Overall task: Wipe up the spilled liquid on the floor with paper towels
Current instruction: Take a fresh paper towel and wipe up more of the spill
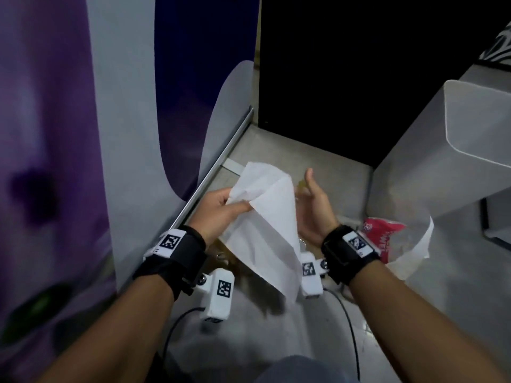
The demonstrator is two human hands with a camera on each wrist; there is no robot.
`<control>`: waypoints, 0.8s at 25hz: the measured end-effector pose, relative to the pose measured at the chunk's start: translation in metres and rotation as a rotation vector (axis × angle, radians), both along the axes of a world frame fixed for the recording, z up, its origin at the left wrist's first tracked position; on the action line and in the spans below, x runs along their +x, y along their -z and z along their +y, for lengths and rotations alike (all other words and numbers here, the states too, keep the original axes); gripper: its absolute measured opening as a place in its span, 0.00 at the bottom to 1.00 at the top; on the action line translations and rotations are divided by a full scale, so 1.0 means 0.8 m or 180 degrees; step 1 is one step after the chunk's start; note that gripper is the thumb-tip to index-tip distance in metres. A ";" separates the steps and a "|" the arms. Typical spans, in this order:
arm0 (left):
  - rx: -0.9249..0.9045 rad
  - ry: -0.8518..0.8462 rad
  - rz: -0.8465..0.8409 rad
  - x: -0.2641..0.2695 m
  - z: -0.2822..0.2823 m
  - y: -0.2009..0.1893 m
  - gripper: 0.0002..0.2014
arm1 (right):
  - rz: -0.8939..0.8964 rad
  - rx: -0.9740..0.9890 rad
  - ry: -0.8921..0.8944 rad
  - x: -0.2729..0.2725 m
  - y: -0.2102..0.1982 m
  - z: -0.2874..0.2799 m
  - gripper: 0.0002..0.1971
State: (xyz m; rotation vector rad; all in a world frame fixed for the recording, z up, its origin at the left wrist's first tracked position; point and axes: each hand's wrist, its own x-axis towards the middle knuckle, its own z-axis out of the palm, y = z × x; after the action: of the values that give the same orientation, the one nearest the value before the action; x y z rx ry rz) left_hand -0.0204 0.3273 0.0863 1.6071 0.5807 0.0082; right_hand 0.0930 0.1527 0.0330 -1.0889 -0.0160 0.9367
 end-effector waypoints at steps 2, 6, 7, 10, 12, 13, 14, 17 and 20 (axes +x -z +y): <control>0.0017 -0.0192 0.0151 -0.007 0.006 0.016 0.06 | 0.0176 -0.0078 0.0073 -0.026 0.032 -0.015 0.49; 0.0180 -0.0443 0.0357 -0.019 0.020 0.052 0.07 | 0.0143 -0.0063 -0.0062 -0.076 0.060 -0.032 0.47; 0.0227 -0.0458 0.0386 -0.020 0.020 0.061 0.07 | -0.0035 -0.0335 -0.0055 -0.079 0.066 -0.032 0.45; 0.0304 -0.0500 0.0490 -0.023 0.018 0.071 0.06 | -0.0520 -0.0981 0.0276 -0.085 0.079 -0.029 0.29; 0.0217 -0.0523 0.0504 -0.026 0.017 0.073 0.10 | -0.0535 -0.1230 0.0556 -0.082 0.076 -0.026 0.12; 0.0170 -0.0531 0.0491 -0.027 0.016 0.071 0.11 | -0.0465 -0.1280 0.0657 -0.079 0.074 -0.026 0.09; 0.0132 -0.0528 0.0489 -0.029 0.015 0.070 0.12 | -0.0355 -0.1281 0.0716 -0.077 0.070 -0.027 0.09; -0.0093 -0.0513 0.0466 -0.034 0.018 0.070 0.13 | -0.0011 -0.1093 0.0762 -0.070 0.066 -0.030 0.11; -0.0591 -0.0572 0.0383 -0.037 0.025 0.072 0.13 | 0.0316 -0.0717 0.0841 -0.064 0.066 -0.032 0.06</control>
State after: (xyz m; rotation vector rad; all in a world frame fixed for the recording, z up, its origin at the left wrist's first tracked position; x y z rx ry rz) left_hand -0.0500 0.3469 0.0283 1.3780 0.7950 -0.0086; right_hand 0.0416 0.1272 -0.0195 -1.2163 0.3147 0.7643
